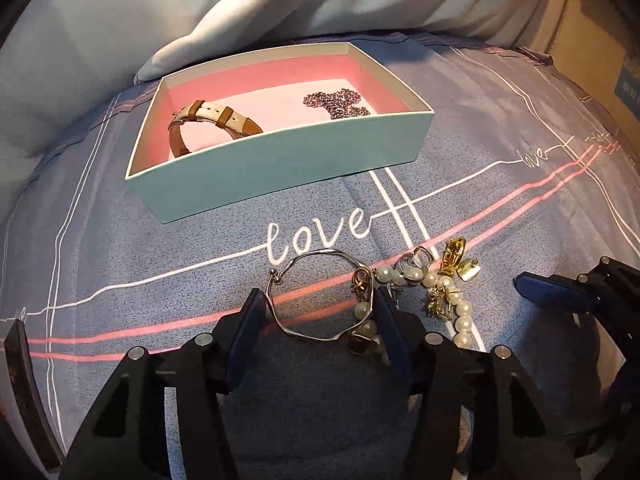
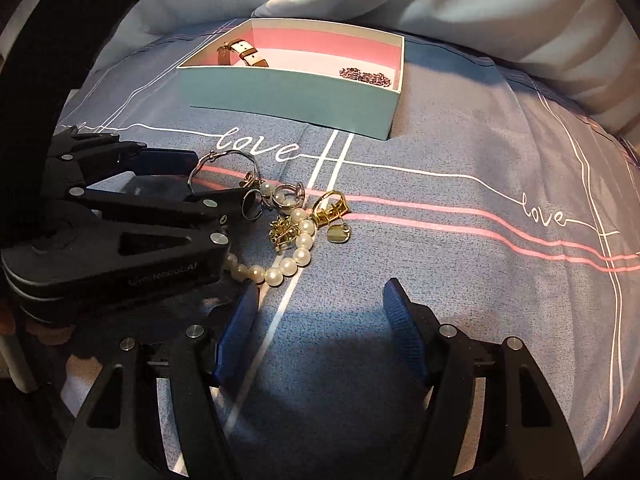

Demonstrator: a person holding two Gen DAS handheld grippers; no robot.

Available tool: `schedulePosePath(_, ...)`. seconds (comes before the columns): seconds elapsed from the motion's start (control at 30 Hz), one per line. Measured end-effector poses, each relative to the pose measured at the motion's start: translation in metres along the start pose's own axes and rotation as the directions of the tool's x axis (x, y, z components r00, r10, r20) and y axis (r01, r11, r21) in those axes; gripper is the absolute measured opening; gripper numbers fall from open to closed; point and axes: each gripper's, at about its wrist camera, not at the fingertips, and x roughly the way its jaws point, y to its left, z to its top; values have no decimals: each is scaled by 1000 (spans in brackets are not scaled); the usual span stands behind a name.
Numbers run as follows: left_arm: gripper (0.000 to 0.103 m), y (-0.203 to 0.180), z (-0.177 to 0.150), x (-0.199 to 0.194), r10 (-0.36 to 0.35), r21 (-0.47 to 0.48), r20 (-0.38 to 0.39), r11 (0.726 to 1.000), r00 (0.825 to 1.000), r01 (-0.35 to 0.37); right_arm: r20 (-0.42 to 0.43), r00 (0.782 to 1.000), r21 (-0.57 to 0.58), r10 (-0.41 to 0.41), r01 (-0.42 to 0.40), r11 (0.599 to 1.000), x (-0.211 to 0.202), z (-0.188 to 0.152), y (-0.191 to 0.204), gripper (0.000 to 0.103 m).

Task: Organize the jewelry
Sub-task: 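Move the left tool to the silver bangle while the right tool approaches a gold charm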

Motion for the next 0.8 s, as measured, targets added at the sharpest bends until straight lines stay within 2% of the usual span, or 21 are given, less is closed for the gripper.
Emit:
schedulePosePath(0.1, 54, 6, -1, -4, -28, -30, 7, 999, 1000, 28, 11, 999, 21, 36, -36, 999, -4, 3, 3, 65)
schedulePosePath(0.3, 54, 19, -4, -11, -29, -79, 12, 996, 999, 30, 21, 997, 51, 78, -79, 996, -7, 7, 2, 65)
schedulePosePath(0.4, 54, 26, -5, -20, -54, -98, 30, 994, 998, 57, 35, 996, 56, 80, -82, 995, -7, 10, 4, 65)
schedulePosePath(0.5, 54, 30, -7, -25, -26, -100, 39, 995, 999, 30, 56, 996, 68, 65, -69, 995, -10, 11, 1, 65)
schedulePosePath(0.67, 54, 37, -10, -29, -27, -121, 44, 992, 999, 32, 37, 997, 110, 62, -65, 992, -2, 14, -20, 50)
schedulePosePath(0.8, 54, 36, -12, -28, -18, -118, 38, 993, 999, 22, 29, 998, 97, 49, -52, 994, 6, 19, -23, 42)
